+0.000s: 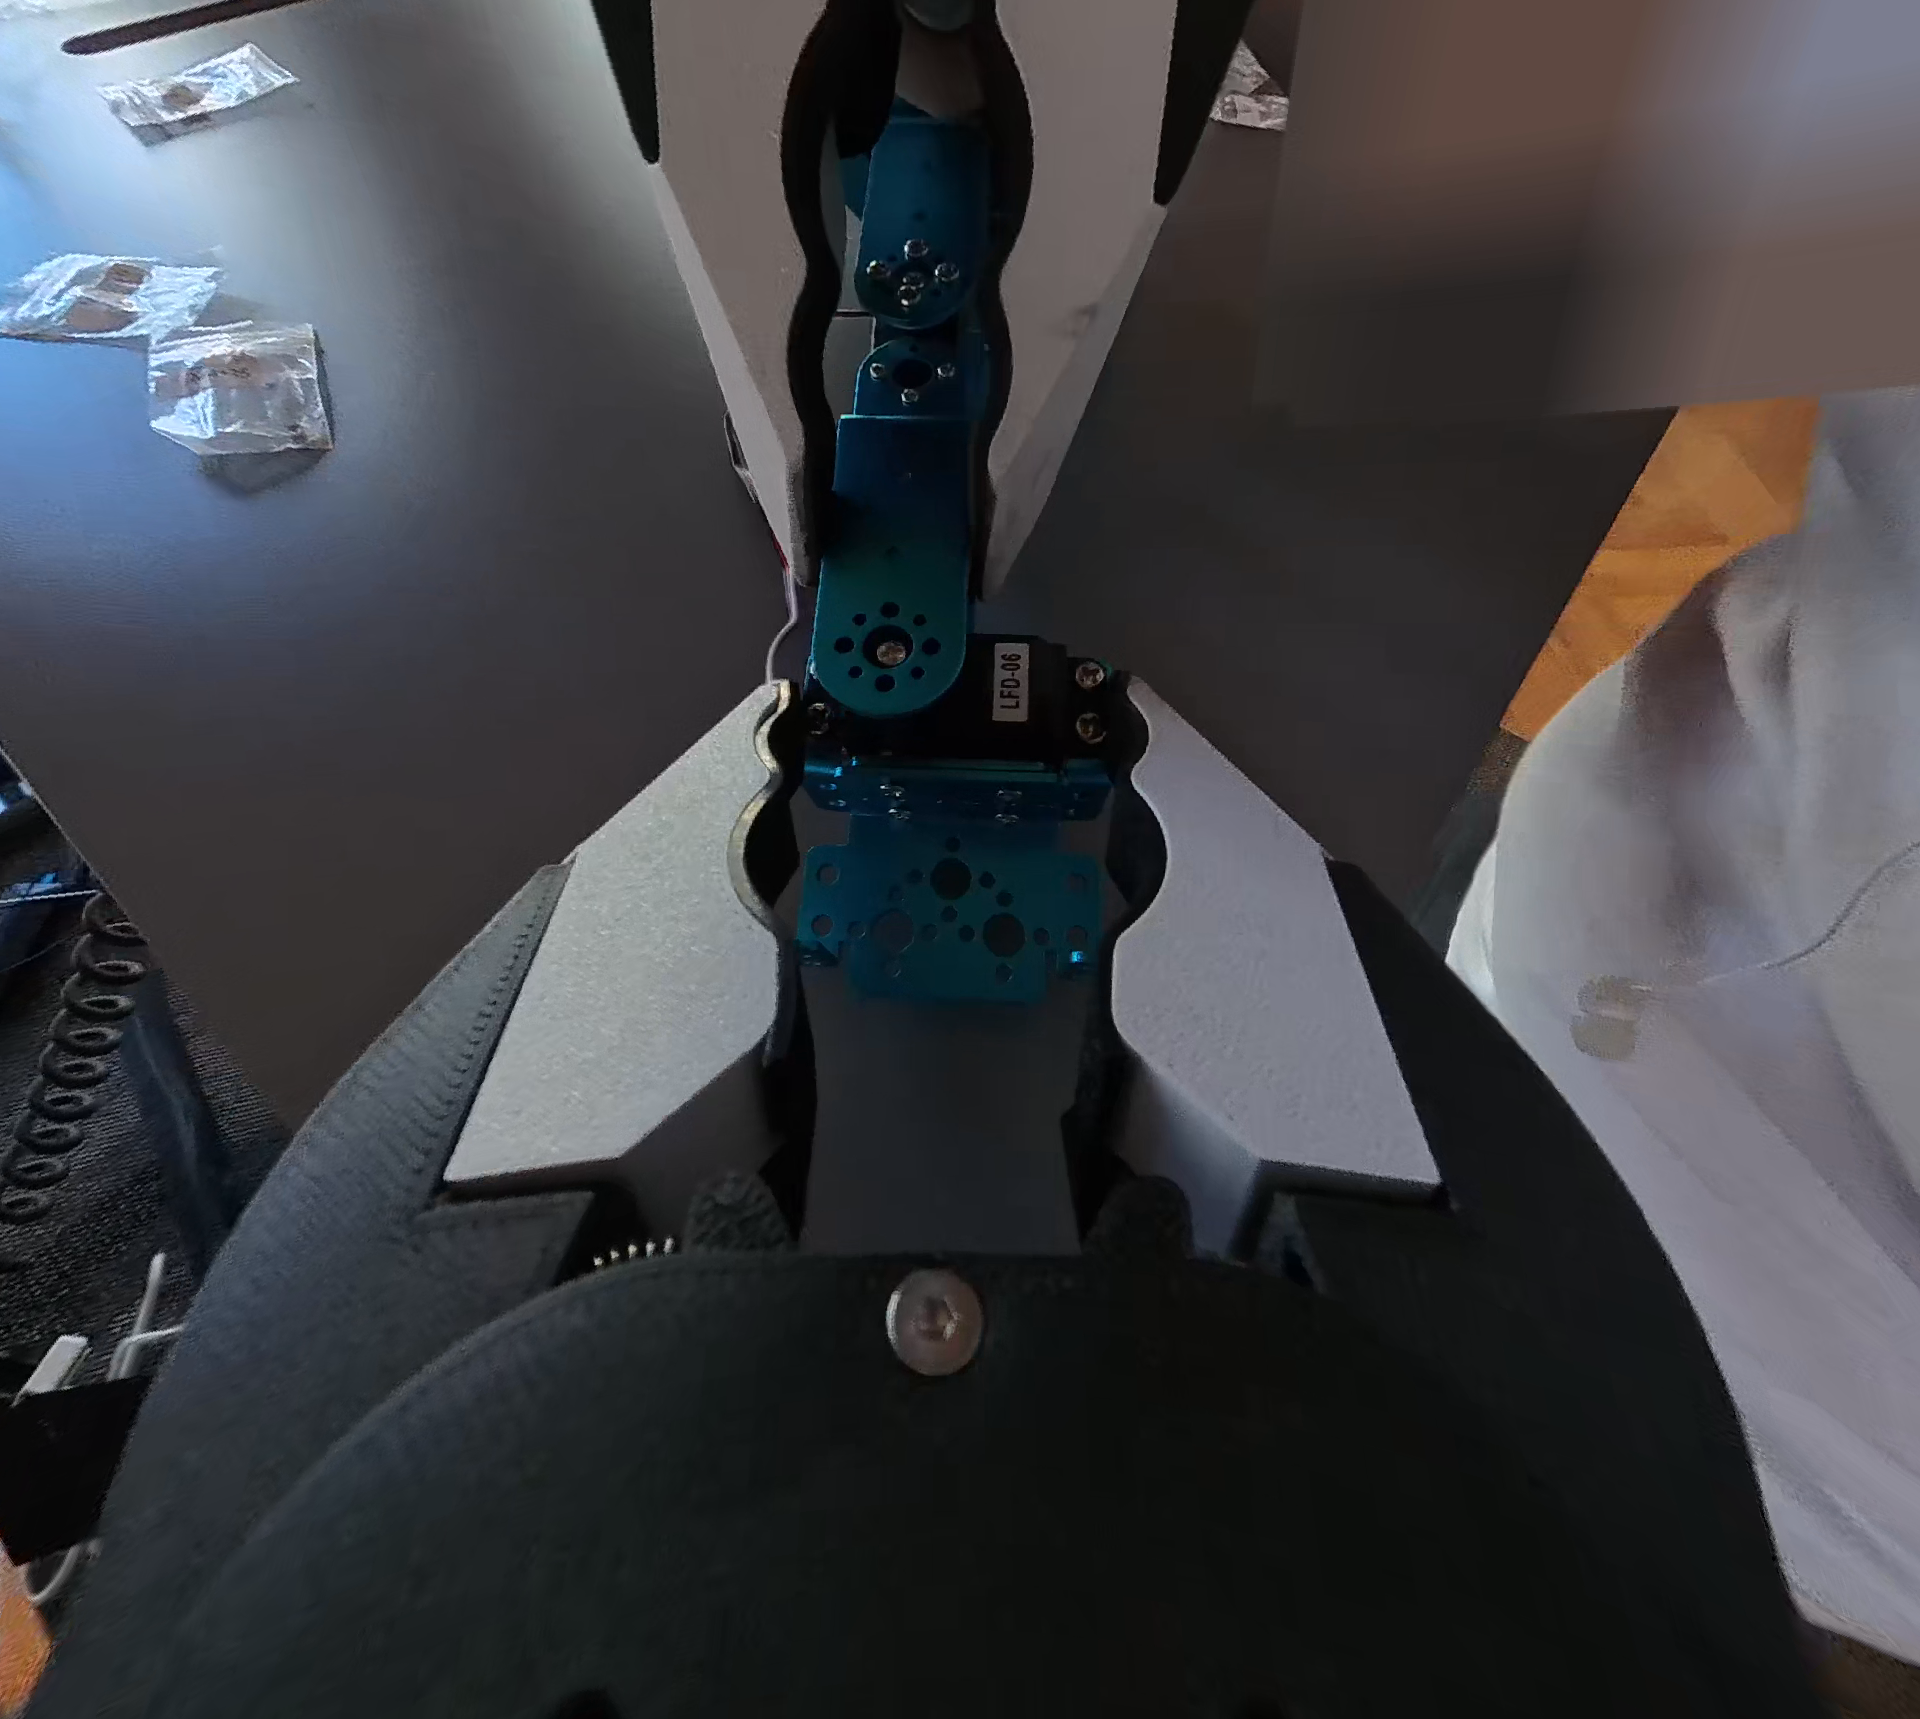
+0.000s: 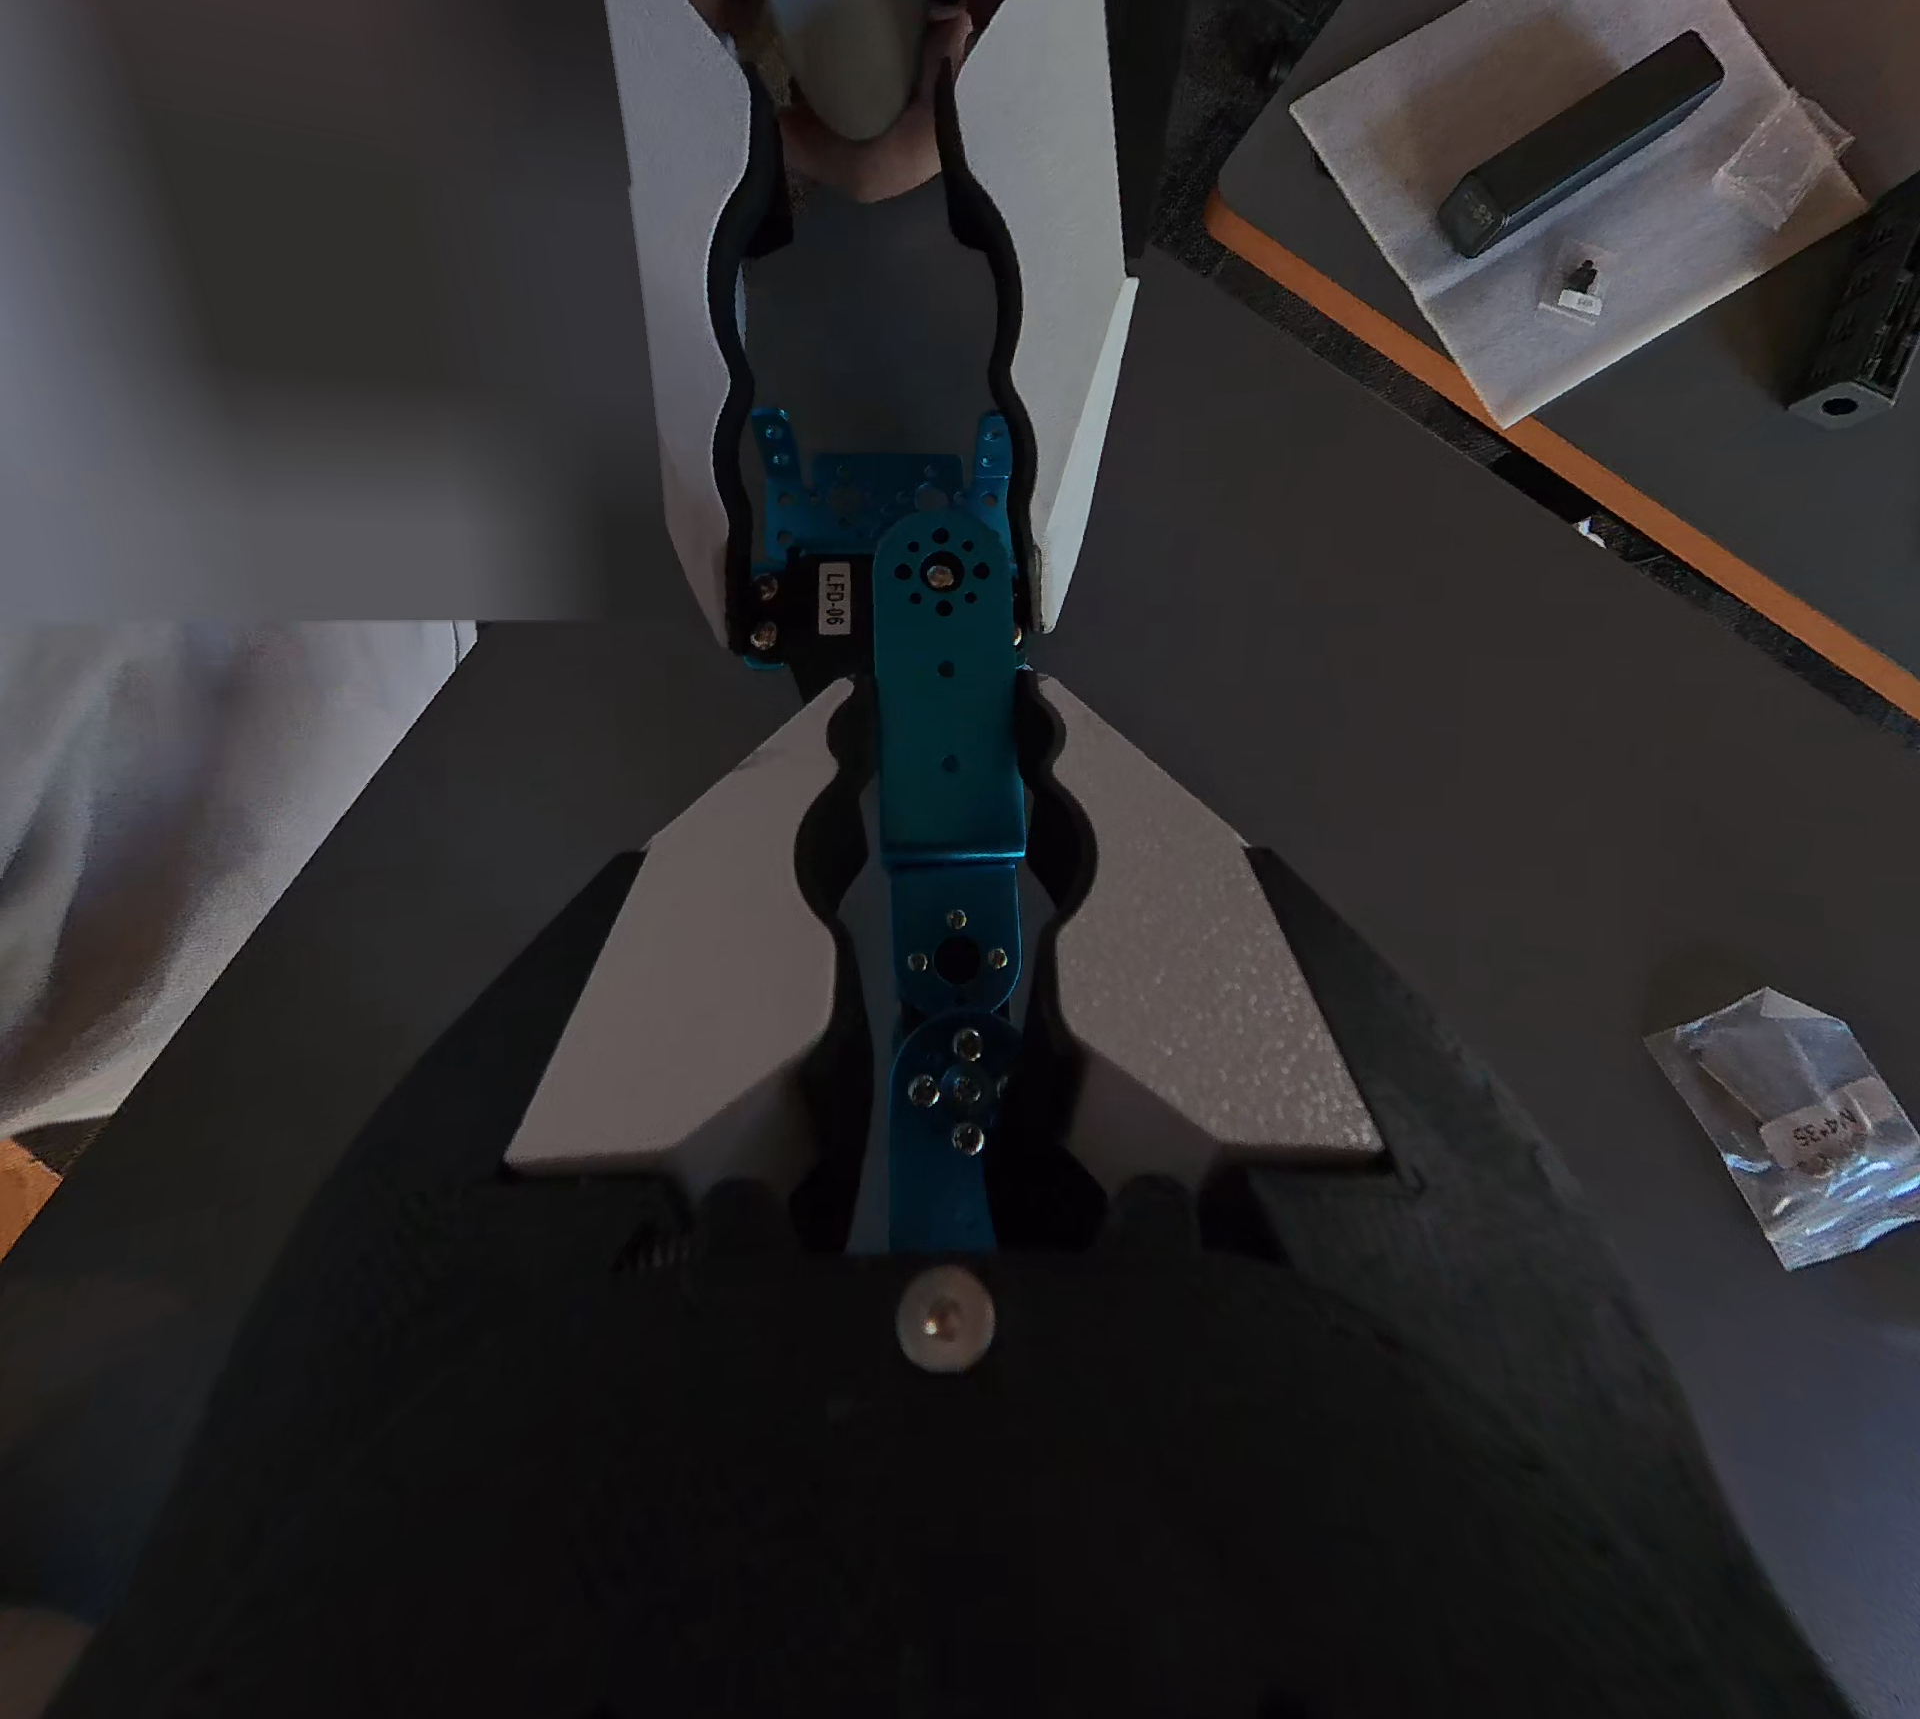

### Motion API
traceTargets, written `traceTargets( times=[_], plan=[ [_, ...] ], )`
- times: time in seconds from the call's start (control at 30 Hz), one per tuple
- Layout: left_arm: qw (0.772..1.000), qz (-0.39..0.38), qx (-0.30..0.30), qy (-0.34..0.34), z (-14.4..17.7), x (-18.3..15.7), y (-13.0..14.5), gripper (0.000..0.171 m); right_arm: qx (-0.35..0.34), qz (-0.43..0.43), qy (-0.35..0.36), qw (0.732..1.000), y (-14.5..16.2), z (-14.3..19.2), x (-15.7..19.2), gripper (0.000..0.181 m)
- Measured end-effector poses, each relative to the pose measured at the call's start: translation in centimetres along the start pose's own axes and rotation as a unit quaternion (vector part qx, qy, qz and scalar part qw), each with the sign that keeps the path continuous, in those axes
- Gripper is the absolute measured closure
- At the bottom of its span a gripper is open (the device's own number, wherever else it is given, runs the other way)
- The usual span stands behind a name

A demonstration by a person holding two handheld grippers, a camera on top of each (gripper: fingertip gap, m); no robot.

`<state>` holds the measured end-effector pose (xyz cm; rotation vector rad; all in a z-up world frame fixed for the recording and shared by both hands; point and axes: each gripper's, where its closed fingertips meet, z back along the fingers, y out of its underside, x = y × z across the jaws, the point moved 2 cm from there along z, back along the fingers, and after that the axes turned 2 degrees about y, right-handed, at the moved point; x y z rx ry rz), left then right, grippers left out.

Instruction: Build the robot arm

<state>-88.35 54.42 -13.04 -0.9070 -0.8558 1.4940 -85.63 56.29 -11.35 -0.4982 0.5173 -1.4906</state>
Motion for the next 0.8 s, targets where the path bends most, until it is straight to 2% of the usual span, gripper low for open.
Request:
traceTargets(
  times=[0.57,0.8],
  plan=[
    [0.998,-0.027,-0.009,-0.053,0.7,-0.2,0.4,0.11,0.001,0.019,0.025,1.0,0.0,0.1,0.5,0.153],
    [0.999,0.005,-0.025,-0.046,1.2,-0.2,0.9,0.11,0.001,0.006,0.01,1.0,0.0,0.1,0.4,0.154]
  ],
)
